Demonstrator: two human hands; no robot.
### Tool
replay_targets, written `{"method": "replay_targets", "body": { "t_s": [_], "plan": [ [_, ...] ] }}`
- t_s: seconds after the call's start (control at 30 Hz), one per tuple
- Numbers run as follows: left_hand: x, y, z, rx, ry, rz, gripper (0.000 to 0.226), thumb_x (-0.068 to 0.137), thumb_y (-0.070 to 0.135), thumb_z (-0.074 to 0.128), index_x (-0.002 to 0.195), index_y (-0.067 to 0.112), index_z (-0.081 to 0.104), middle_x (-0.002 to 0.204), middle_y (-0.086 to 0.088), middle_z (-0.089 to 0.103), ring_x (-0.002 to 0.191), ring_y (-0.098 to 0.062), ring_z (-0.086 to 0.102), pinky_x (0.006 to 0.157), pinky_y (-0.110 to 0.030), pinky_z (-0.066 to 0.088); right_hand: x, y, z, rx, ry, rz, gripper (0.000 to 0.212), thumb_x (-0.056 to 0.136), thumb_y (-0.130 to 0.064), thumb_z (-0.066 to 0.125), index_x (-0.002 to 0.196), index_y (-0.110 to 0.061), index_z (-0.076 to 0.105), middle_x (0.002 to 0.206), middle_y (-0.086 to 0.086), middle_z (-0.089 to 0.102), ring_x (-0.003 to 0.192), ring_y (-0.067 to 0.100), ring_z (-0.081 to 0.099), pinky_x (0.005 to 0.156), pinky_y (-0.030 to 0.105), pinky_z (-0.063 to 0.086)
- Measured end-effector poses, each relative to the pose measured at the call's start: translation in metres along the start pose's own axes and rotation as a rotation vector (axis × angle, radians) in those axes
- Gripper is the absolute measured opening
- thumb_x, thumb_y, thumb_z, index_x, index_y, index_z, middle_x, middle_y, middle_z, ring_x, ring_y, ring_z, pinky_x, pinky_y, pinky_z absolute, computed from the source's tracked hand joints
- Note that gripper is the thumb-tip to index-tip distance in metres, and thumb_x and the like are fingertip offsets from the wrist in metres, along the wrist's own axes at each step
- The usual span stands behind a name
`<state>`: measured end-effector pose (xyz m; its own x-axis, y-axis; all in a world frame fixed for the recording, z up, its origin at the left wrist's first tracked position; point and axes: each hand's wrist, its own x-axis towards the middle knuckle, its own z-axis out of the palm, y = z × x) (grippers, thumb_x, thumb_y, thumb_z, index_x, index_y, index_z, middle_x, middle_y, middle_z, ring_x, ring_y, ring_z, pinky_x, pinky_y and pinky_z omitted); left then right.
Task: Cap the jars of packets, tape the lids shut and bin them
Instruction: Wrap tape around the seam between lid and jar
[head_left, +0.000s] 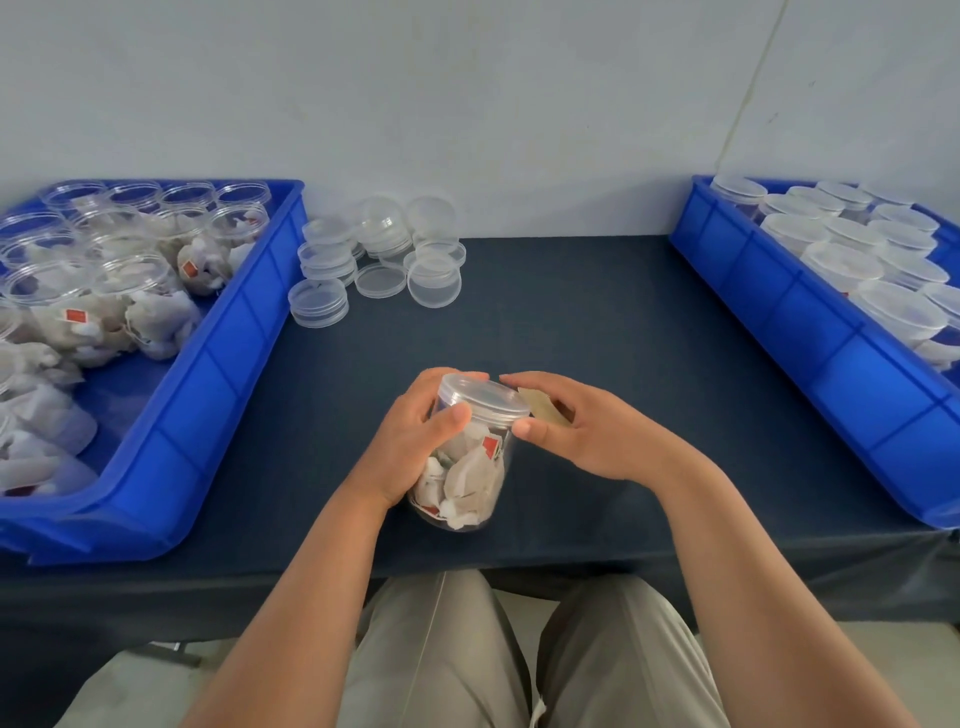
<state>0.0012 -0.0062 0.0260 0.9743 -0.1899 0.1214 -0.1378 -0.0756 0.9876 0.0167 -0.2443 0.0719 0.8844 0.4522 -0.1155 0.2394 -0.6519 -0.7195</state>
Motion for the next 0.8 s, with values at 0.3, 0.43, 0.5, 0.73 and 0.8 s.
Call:
{"method": "replay_targets", "body": {
  "t_s": [0.3,0.43,0.5,0.73,0.8],
  "plan": [
    [-0.018,-0.006,-0.001,0.187,0.111,0.077,0.055,0.1,0.08,0.031,0.14,0.048,0.052,0.132,0.024,0.061,0.127,-0.008,0.061,0.097,-0.013,0.049,0.003,-0.007,0.012,0.006,0.058,0.045,0.064,0.077,-0.095,0.048,0.131,-0.062,0.047,0.126,-0.036,0.056,0.112,-0.001,0.059,0.096,0.034,0.055],
    [-0.023,0.01,0.002,0.408,0.169,0.122,0.046,0.106,0.07,0.022,0.151,0.065,0.032,0.139,0.048,0.046,0.138,0.012,0.044,0.104,-0.001,0.033,-0.004,-0.01,0.01,0.017,0.056,0.087,0.056,0.078,-0.092,0.051,0.124,-0.062,0.047,0.118,-0.03,0.061,0.102,0.003,0.064,0.088,0.033,0.059],
    [-0.028,0.017,0.011,0.368,0.157,0.071,0.042,0.106,0.067,0.023,0.148,0.074,0.025,0.143,0.052,0.041,0.138,0.018,0.041,0.107,-0.009,0.037,-0.009,-0.014,0.011,0.006,0.083,0.093,0.045,0.084,-0.086,0.054,0.119,-0.059,0.047,0.106,-0.026,0.066,0.091,0.001,0.066,0.076,0.028,0.058],
    [-0.033,0.033,0.041,0.284,0.408,-0.015,0.039,0.086,0.079,0.041,0.116,0.056,0.049,0.109,0.037,0.064,0.099,0.011,0.066,0.065,-0.006,0.051,-0.025,-0.034,0.027,-0.076,0.218,0.031,0.045,0.09,-0.077,0.06,0.122,-0.047,0.049,0.094,-0.021,0.066,0.081,-0.002,0.064,0.063,0.016,0.042],
    [-0.033,0.032,0.04,0.282,0.44,0.001,0.029,0.088,0.073,0.044,0.109,0.055,0.051,0.107,0.04,0.063,0.097,0.012,0.066,0.063,-0.005,0.05,-0.025,-0.036,0.029,-0.072,0.242,0.009,0.05,0.088,-0.077,0.064,0.126,-0.047,0.05,0.102,-0.024,0.064,0.085,-0.004,0.063,0.065,0.014,0.042]
  ]
}}
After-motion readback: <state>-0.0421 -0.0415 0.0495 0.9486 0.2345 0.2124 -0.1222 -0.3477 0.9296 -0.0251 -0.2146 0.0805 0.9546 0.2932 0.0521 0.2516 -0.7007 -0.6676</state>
